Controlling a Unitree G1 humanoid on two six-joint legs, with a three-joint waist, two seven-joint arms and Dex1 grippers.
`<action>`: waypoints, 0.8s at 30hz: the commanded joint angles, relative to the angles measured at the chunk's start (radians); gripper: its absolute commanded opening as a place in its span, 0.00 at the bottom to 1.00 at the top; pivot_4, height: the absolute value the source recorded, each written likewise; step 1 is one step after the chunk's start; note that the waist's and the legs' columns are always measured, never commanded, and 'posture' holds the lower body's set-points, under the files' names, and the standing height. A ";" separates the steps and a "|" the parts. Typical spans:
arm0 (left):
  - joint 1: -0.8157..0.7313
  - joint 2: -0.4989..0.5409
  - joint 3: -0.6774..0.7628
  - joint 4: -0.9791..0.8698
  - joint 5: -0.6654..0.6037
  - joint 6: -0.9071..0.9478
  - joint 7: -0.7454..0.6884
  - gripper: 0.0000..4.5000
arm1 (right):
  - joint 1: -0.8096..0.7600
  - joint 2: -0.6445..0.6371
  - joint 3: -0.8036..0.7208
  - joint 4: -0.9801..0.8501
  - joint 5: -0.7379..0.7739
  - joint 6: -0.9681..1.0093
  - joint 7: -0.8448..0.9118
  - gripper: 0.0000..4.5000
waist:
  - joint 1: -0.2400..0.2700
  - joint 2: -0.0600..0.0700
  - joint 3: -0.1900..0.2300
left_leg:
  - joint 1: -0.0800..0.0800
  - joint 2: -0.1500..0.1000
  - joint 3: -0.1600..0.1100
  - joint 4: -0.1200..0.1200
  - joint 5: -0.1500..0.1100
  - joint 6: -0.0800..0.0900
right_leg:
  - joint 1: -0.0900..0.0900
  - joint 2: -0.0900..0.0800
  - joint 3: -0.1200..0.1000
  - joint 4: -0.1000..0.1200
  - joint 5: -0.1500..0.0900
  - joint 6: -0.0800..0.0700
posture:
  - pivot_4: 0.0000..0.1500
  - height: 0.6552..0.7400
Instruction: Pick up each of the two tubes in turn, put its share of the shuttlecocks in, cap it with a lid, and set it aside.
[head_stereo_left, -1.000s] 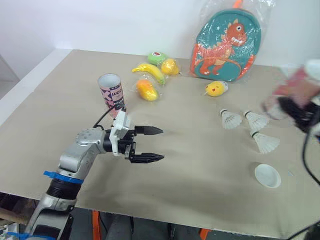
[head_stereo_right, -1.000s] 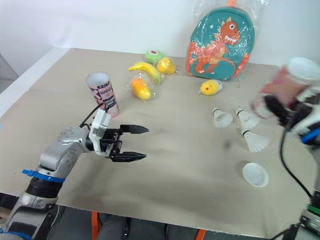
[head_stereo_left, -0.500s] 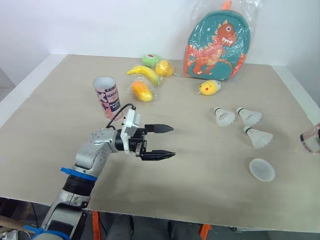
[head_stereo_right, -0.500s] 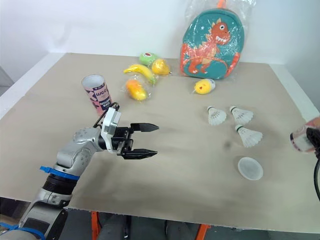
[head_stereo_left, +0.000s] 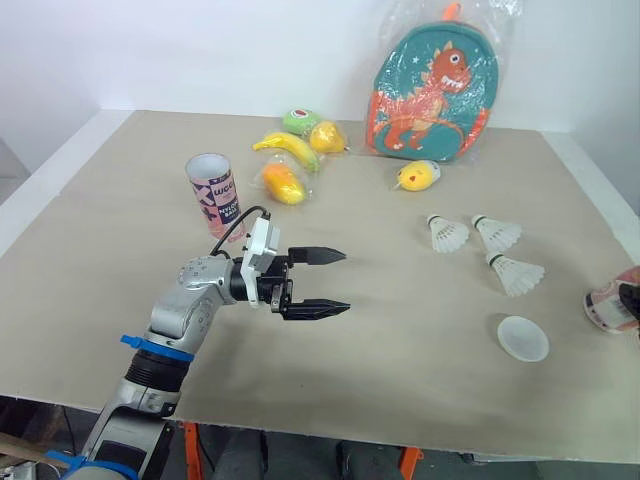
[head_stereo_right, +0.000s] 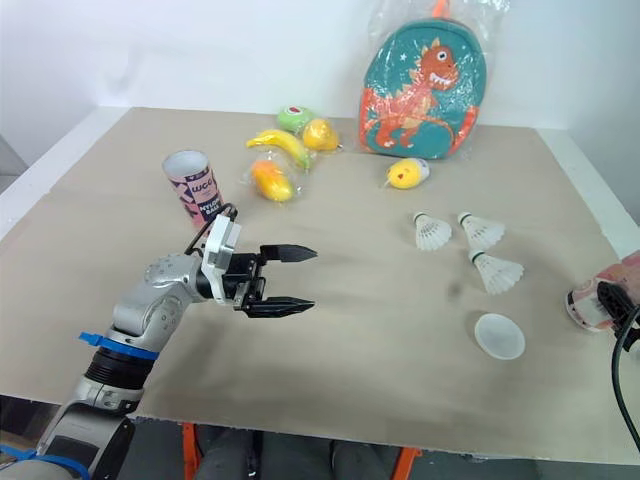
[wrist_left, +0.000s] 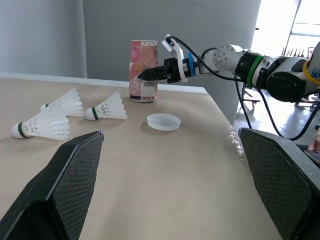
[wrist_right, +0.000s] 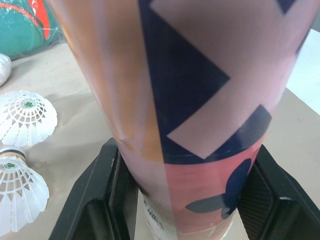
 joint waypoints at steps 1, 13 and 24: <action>-0.008 0.006 0.020 -0.008 -0.001 -0.020 -0.006 1.00 | 0.033 0.025 0.034 0.036 -0.010 0.005 -0.002 0.58 | 0.000 -0.002 -0.001 | 0.000 0.000 0.000 0.000 0.000 0.000 | 0.000 0.000 0.000 0.000 0.000 0.000 | 1.00 1.00; -0.020 0.005 0.022 0.033 0.003 -0.046 -0.026 1.00 | 0.087 0.034 0.059 0.019 0.034 -0.003 0.077 0.98 | 0.000 -0.004 -0.002 | 0.000 -0.001 0.000 0.000 0.000 0.000 | 0.001 -0.001 0.000 -0.002 0.000 0.001 | 1.00 1.00; -0.017 0.005 0.024 0.036 0.003 -0.045 -0.031 1.00 | 0.141 0.002 0.048 -0.022 0.081 0.061 0.147 0.98 | 0.000 -0.004 -0.002 | 0.000 -0.001 0.000 0.000 0.000 0.000 | 0.001 -0.001 0.000 -0.002 0.000 0.001 | 1.00 1.00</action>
